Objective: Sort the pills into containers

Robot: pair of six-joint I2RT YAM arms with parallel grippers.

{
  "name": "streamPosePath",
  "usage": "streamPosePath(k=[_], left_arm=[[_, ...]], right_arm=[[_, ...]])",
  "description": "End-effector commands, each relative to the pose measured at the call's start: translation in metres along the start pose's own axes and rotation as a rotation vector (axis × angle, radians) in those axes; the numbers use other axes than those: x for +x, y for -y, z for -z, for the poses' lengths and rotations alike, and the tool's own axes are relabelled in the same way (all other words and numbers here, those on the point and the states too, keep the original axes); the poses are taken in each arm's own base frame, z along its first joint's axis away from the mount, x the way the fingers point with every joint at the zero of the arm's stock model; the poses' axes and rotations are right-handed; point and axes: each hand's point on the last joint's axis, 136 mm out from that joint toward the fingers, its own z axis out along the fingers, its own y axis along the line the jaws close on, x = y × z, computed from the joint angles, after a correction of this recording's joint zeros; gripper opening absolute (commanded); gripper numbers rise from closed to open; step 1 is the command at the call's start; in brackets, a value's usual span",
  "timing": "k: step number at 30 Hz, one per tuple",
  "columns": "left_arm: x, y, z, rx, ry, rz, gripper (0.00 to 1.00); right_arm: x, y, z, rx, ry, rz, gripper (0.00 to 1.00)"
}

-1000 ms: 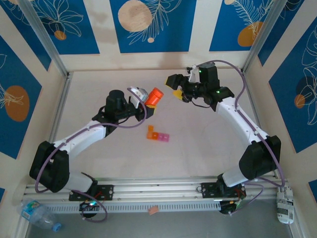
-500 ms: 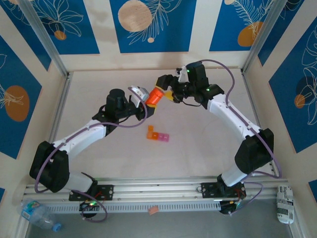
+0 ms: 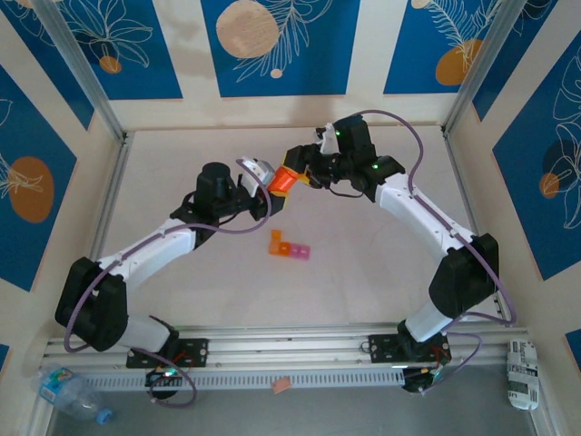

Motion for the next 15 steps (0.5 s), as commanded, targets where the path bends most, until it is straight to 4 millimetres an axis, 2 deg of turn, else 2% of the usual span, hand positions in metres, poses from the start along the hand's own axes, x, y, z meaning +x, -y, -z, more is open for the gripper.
streamPosePath(k=[1,6,10,11,14,15], left_arm=[[-0.021,0.006,0.000,0.025,0.071,-0.014,0.00],[-0.037,0.019,0.006,0.110,0.133,0.044,0.00],[-0.049,0.031,0.010,0.202,0.174,0.102,0.00],[-0.051,0.032,0.010,0.209,0.180,0.109,0.00],[-0.052,0.029,0.010,0.190,0.189,0.109,0.00],[-0.051,0.027,0.010,0.177,0.188,0.101,0.00]], right_arm=[[0.003,-0.016,0.005,-0.073,0.014,0.149,0.45],[0.007,-0.042,0.021,-0.240,0.086,0.517,0.46],[0.015,-0.050,0.030,-0.324,0.052,0.579,0.48],[0.016,-0.051,0.030,-0.334,0.040,0.575,0.52],[0.012,-0.054,0.035,-0.333,0.058,0.544,0.80],[0.009,-0.053,0.037,-0.322,0.071,0.522,0.82]])
